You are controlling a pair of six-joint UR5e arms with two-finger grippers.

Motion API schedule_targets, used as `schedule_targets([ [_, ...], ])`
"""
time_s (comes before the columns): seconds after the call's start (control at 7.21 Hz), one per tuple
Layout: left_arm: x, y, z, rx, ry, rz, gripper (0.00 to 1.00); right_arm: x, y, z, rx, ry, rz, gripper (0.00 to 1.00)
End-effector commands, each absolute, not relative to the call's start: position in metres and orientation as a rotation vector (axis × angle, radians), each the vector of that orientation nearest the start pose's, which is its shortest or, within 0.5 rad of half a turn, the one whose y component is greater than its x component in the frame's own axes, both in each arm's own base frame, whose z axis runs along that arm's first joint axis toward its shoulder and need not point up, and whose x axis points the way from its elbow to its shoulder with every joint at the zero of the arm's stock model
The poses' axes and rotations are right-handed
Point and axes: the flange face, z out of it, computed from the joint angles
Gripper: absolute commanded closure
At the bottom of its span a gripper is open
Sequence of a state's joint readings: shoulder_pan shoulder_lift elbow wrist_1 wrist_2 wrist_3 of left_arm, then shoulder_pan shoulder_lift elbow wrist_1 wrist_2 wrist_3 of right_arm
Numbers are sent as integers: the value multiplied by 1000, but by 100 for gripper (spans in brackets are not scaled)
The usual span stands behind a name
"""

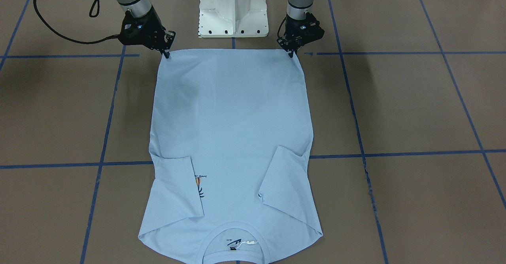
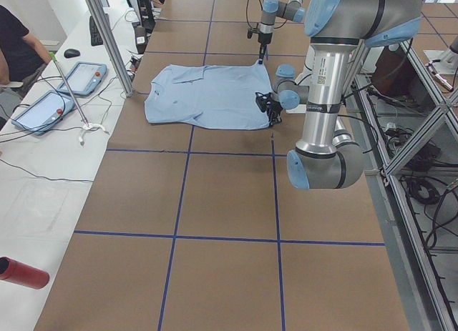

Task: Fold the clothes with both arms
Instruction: 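Grasp the hem corners with both grippers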

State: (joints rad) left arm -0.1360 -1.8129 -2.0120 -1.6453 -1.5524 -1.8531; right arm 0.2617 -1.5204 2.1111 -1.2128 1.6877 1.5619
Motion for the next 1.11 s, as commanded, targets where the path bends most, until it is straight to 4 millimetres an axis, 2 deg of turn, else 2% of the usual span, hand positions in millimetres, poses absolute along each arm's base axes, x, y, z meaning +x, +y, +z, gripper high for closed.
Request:
schedule_targets([
  [0.0,520,-211,325,-37,777,-411,94,-437,-243,345,17,-956,176,100],
  [0.14,508,-213,312,-33,794,-409,100,-436,-243,342,14,-963,174,100],
  [0.28,492,-210,294,-15,793,-350,100,-428,-243,338,-11,-975,167,100],
  [0.42,479,-206,281,-9,794,-322,100,-410,-242,328,-56,-1001,153,100],
  [0.69,477,-196,272,-15,810,-301,100,-380,-227,320,-182,-1026,92,100],
  [0.83,472,-182,260,-14,835,-239,100,-367,-219,317,-232,-1033,63,100],
  [0.97,458,-163,240,-45,867,-188,100,-357,-209,310,-287,-1048,25,100],
])
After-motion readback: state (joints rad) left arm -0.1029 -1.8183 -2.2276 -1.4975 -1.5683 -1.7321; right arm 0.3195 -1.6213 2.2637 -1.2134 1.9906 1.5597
